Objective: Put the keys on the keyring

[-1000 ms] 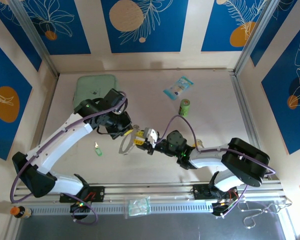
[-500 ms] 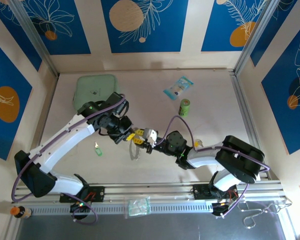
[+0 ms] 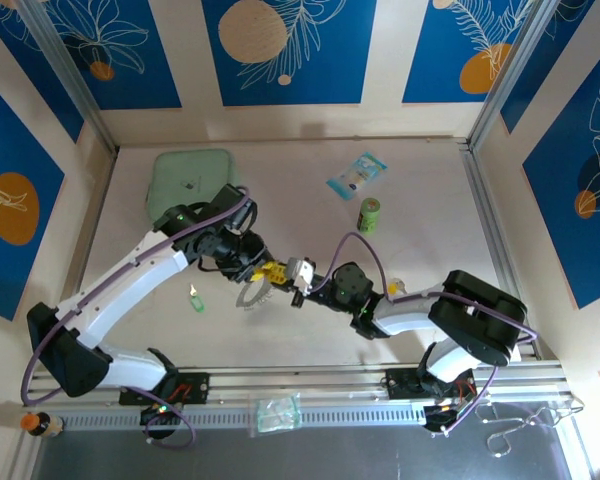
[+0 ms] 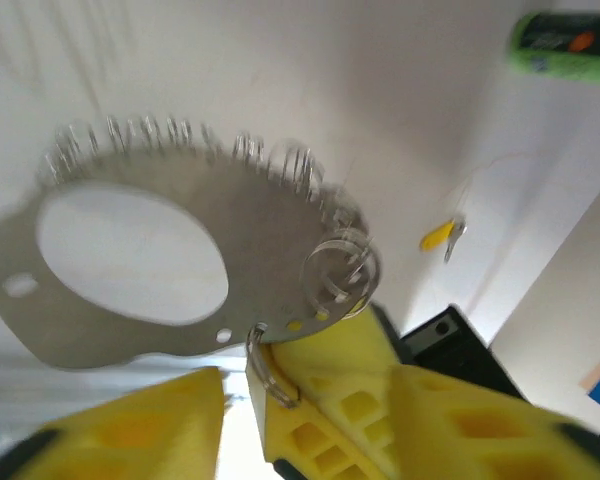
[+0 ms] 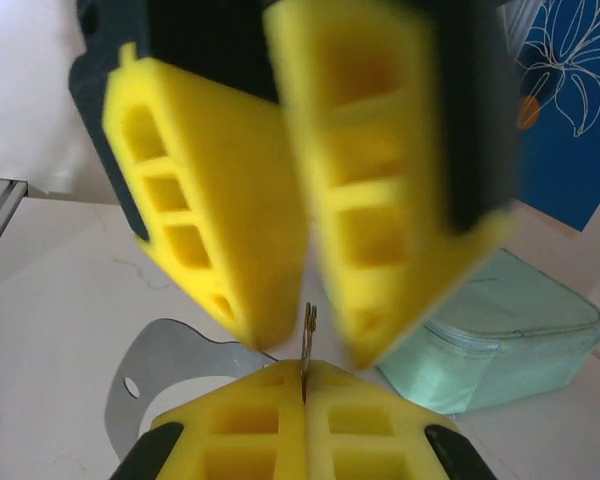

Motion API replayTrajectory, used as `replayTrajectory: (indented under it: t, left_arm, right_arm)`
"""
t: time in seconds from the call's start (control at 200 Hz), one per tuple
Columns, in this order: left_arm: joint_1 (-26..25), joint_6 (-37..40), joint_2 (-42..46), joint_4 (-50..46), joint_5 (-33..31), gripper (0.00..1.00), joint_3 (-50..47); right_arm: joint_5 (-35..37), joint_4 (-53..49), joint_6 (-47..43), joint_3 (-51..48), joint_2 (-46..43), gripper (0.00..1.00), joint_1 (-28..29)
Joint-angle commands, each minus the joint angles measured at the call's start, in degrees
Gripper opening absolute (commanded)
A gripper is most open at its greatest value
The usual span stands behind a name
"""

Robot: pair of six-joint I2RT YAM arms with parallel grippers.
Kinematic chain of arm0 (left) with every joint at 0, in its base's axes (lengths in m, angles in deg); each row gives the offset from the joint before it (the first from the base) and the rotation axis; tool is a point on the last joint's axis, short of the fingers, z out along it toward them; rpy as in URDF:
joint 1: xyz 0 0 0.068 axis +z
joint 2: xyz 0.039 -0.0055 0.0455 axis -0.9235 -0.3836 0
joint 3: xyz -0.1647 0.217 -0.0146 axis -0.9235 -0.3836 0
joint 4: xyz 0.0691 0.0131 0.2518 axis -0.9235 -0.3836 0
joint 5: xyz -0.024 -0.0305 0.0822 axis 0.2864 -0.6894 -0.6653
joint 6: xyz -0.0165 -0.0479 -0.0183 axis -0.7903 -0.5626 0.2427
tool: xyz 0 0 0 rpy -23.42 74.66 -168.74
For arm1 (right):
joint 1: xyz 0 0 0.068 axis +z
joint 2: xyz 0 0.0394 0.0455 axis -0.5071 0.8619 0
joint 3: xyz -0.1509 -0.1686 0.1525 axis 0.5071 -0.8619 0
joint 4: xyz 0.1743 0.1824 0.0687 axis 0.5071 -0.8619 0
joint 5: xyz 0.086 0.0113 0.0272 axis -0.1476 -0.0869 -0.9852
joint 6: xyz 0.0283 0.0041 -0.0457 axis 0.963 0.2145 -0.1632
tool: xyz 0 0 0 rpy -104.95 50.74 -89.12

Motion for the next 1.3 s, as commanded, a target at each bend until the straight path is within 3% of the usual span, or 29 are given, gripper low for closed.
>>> replayTrajectory:
  t: [0.0, 0.055, 0.115, 0.19, 0.29, 0.405, 0.505, 0.6, 0.725, 0.855, 1.295]
  left_arm:
    - [-0.27, 12.72, 7.25, 8.86, -14.92, 0.54, -3.18]
    - [-0.32, 20.63, 10.21, 15.61, -18.75, 0.58, -7.15]
    - [-0.32, 34.62, 13.7, 24.39, -20.48, 0.58, -12.08]
    - [-0.21, 52.11, 18.45, 35.78, -19.12, 0.7, -18.97]
    - [-0.17, 75.78, 24.13, 48.04, -13.64, 0.77, -28.67]
    - [-0.21, 94.37, 25.93, 48.55, -6.84, 0.74, -33.31]
    - [-0.19, 104.07, 27.49, 45.43, 0.61, 0.71, -36.06]
    - [-0.22, 103.6, 29.64, 50.99, 2.13, 0.62, -41.06]
    - [-0.21, 105.46, 30.19, 54.78, 13.53, 0.54, -45.79]
    - [-0.21, 106.36, 27.68, 55.16, 18.7, 0.49, -46.46]
    - [-0.32, 107.39, 23.53, 55.68, 26.67, 0.26, -44.78]
  right_arm:
    - [-1.49, -6.4, -0.33, 1.34, -5.8, 0.0, -0.88]
    - [-3.23, -13.07, -0.11, 2.23, -8.56, 0.0, -1.69]
    - [-5.65, -20.29, 0.15, 3.41, -11.35, 0.0, -2.56]
    - [-8.2, -28.92, -0.29, 5.08, -14.61, 0.0, -3.42]
    - [-11.24, -40.22, -2.01, 7.57, -18.62, 0.0, -4.43]
    - [-14.97, -48.47, -2.64, 9.31, -22.03, 0.0, -6.07]
    - [-16.79, -53.93, -4.15, 10.66, -23.76, 0.0, -6.91]
    - [-17.1, -56.32, -6.4, 10.91, -24.19, 0.0, -7.49]
    - [-17.92, -60.17, -9.63, 12.45, -23.93, 0.0, -7.78]
    - [-18.81, -63.82, -12.3, 14.43, -23.84, 0.0, -7.8]
    - [-20.41, -77.64, -22.27, 23.02, -20.77, 0.0, -6.99]
